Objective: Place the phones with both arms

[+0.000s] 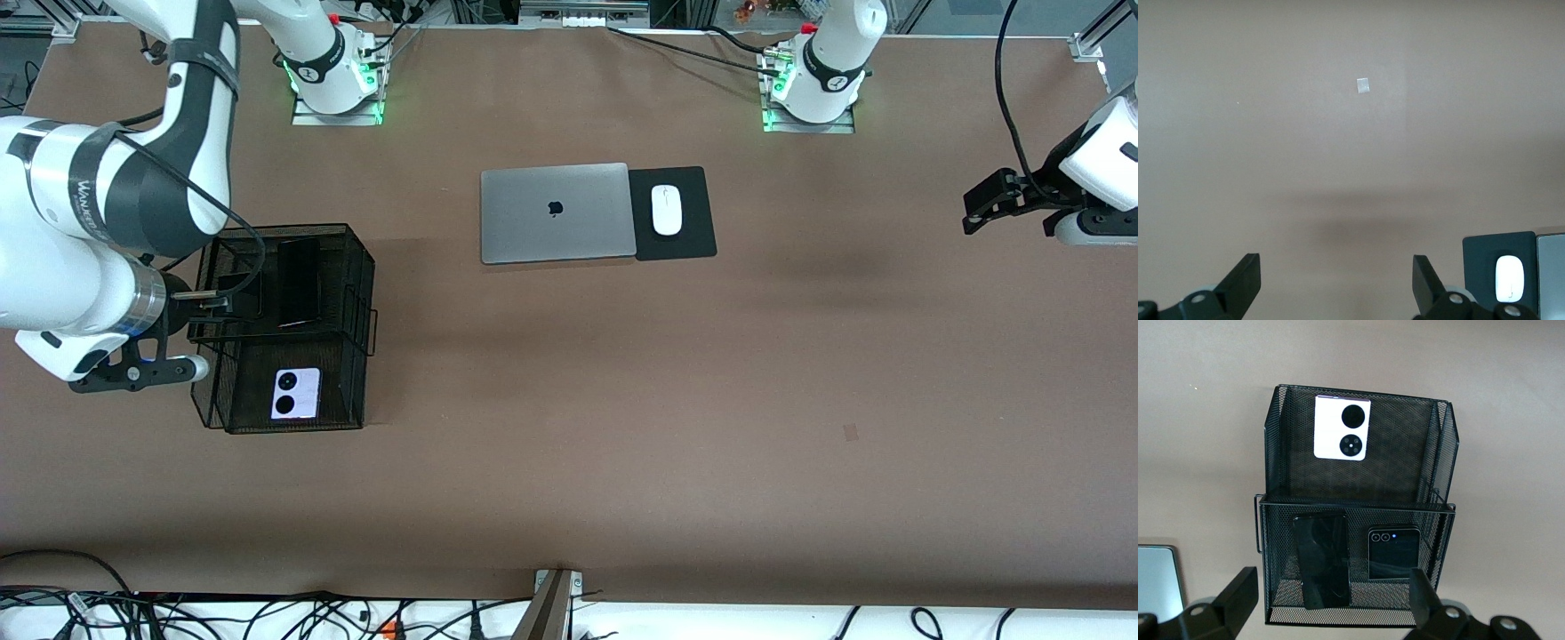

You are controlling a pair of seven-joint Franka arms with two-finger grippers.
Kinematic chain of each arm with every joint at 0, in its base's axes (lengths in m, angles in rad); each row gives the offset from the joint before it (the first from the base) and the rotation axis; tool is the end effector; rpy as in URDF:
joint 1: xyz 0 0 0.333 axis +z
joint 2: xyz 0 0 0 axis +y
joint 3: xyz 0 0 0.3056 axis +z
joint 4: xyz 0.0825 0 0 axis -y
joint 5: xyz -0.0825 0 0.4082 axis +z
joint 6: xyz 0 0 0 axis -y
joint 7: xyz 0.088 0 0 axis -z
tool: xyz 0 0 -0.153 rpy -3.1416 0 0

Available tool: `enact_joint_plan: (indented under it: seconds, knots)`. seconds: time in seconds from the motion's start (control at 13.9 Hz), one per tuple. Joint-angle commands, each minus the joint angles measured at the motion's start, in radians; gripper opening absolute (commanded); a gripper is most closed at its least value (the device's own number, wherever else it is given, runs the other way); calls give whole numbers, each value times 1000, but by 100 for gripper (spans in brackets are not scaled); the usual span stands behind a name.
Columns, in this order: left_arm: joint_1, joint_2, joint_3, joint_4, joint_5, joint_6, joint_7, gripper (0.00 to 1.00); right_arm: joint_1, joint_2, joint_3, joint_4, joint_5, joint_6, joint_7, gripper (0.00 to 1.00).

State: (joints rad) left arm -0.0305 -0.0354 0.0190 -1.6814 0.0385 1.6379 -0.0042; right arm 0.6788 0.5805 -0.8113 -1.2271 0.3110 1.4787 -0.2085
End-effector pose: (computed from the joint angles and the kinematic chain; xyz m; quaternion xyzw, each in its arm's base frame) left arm 0.5717 -0.0008 0.5393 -0.9998 0.0050 0.0039 0.0189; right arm 0.6792 0.0698 0.4381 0.9932 0.0658 -0.0890 0.0374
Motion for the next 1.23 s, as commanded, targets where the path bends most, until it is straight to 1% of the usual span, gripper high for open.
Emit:
enact_joint_plan:
  seconds: [0.0, 0.14, 0.29, 0.36, 0.43, 0.51, 0.58, 0.79, 0.87, 1.01, 1.15]
  knots:
    - [1, 11, -2, 29, -12, -23, 9, 100, -131, -169, 244, -106, -126, 46, 64, 100]
    - [1, 11, -2, 29, -12, -23, 9, 100, -262, -243, 418, -146, -211, 45, 101, 100]
    - [1, 11, -2, 29, -12, -23, 10, 100, -428, -316, 608, -201, -281, 46, 112, 100]
    - [3, 11, -2, 29, -12, -23, 10, 100, -503, -347, 680, -227, -300, 46, 112, 100]
    - [3, 11, -2, 29, -12, -23, 12, 100, -565, -379, 734, -257, -312, 46, 112, 100]
    - [1, 11, -2, 29, -12, -23, 10, 100, -606, -408, 760, -287, -316, 48, 112, 100]
    - [3, 11, -2, 29, -12, -23, 10, 100, -639, -442, 771, -326, -317, 63, 110, 100]
    - [3, 11, -2, 29, -12, -23, 13, 100, -674, -542, 773, -445, -337, 126, 112, 100]
    - [3, 12, -2, 29, -12, -23, 13, 100, -682, -557, 771, -459, -339, 126, 112, 100]
    - [3, 11, -2, 29, -12, -23, 12, 100, -682, -559, 773, -448, -377, 118, 112, 100]
    - [3, 11, -2, 29, -12, -23, 13, 100, -682, -558, 771, -427, -385, 112, 121, 100]
